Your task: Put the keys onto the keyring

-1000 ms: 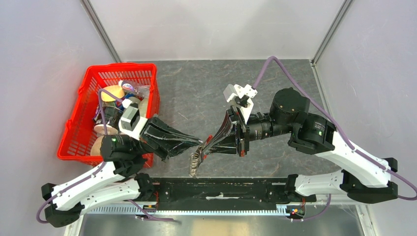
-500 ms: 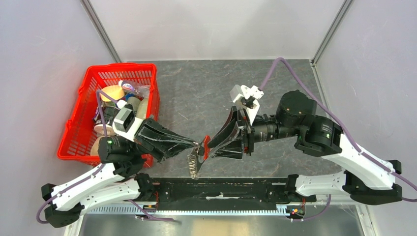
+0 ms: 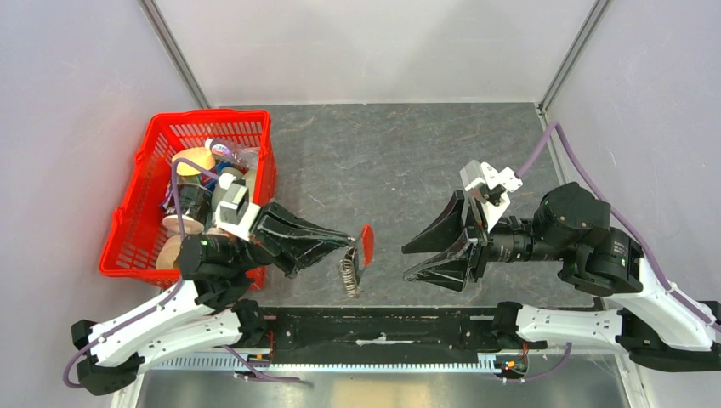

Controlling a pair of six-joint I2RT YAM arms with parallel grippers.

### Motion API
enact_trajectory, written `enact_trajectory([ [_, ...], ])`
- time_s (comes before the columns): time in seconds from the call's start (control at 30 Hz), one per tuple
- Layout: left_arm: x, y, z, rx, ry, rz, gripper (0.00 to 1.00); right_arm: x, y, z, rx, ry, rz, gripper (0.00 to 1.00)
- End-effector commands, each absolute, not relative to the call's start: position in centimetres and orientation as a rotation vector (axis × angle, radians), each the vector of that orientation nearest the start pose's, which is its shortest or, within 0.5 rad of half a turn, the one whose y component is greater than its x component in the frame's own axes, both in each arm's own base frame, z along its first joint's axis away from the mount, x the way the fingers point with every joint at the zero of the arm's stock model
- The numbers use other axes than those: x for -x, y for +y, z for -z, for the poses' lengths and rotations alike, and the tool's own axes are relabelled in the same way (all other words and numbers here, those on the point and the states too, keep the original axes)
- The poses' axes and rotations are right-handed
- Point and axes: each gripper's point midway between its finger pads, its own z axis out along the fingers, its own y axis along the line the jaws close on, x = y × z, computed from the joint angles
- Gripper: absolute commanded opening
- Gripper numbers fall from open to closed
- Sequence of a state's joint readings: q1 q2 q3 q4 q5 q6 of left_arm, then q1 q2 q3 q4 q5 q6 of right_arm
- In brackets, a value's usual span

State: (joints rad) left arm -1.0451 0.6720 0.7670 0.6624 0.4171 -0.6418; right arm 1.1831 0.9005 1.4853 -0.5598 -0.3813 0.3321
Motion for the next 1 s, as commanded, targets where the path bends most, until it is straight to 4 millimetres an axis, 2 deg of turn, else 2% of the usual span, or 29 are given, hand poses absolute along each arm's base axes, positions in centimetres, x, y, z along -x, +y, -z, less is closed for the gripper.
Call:
enact_trajectory([
  [0.0,-7.5,-25.8,-46.3,-0.523,0.964,1.556,0.02,-3.7,26.2,-44.6,0.942,1.517,-1.395,0.58],
  [0.27,-11.3,-26.1,-42.6,-0.437,1.175,1.378,0.02,-5.8,25.9,-39.1,0.821,1.698,-1.284,0.60],
  [0.37,-12.3,-26.1,-41.5,-0.413,1.243,1.323,0.02,-7.6,25.7,-36.8,0.747,1.794,-1.175,0.69],
  [0.43,-12.5,-26.4,-41.0,-0.418,1.268,1.319,0.02,-9.0,25.6,-34.9,0.711,1.859,-1.076,0.75],
  [0.5,-12.4,-26.7,-40.9,-0.424,1.278,1.335,0.02,-9.6,26.0,-33.8,0.716,1.877,-1.035,0.80],
  [0.67,-11.1,-27.4,-41.6,-0.473,1.267,1.410,0.02,-10.4,26.5,-34.0,0.771,1.772,-0.992,0.97],
  [0.83,-9.5,-27.2,-42.6,-0.525,1.236,1.470,0.02,-9.9,26.0,-35.3,0.869,1.674,-0.979,0.97],
  [0.97,-9.1,-26.6,-43.2,-0.519,1.230,1.482,0.02,-9.6,26.1,-35.7,0.896,1.681,-0.979,0.97],
])
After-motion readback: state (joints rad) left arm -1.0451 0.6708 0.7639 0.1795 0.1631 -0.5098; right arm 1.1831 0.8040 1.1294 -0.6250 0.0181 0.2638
